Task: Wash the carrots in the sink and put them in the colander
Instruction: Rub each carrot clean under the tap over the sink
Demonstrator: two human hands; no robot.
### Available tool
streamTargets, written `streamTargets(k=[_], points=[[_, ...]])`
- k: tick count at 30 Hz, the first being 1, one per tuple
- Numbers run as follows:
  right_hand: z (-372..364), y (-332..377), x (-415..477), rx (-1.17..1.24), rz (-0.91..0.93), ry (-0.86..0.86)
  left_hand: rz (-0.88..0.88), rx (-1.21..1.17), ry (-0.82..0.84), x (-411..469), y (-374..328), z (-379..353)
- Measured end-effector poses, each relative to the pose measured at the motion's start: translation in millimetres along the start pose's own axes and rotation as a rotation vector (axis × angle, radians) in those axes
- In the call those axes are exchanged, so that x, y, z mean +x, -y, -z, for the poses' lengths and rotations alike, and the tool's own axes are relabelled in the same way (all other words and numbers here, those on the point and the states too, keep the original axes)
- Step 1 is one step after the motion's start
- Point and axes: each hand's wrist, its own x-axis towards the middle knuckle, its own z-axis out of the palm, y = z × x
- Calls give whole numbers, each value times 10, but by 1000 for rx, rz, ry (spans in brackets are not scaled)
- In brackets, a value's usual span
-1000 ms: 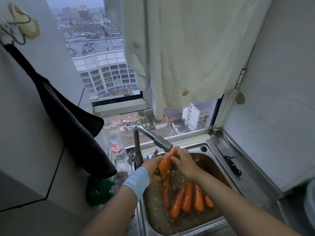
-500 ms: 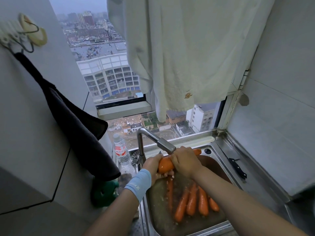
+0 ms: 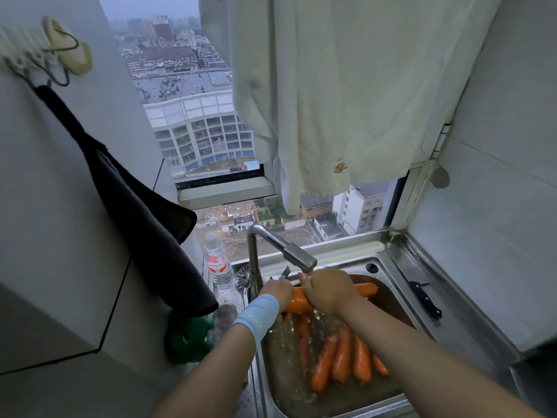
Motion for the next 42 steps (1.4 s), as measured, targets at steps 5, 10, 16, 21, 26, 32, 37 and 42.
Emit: streamTargets(k=[5, 10, 16, 21, 26, 32, 37, 42], points=[[-3, -147, -74, -26, 215, -134, 49, -294, 114, 136, 53, -37], [24, -85, -73, -71, 60, -180, 78, -925, 72, 184, -21, -196], [42, -269, 67, 257, -183, 153, -129, -725, -140, -52, -126, -230], [47, -271, 59, 192, -120, 306, -359, -362, -51, -113, 41, -145], [90, -75, -16, 255, -102, 311, -378, 173, 23, -56, 40, -20], [29, -51, -5, 306, -146, 40, -184, -161, 43, -19, 237, -156], [-291, -7, -4, 461, -461, -99, -14, -246, 25, 5, 347, -335], [-304, 321, -69, 1634, -875, 179, 213, -777, 143, 21, 377, -433]])
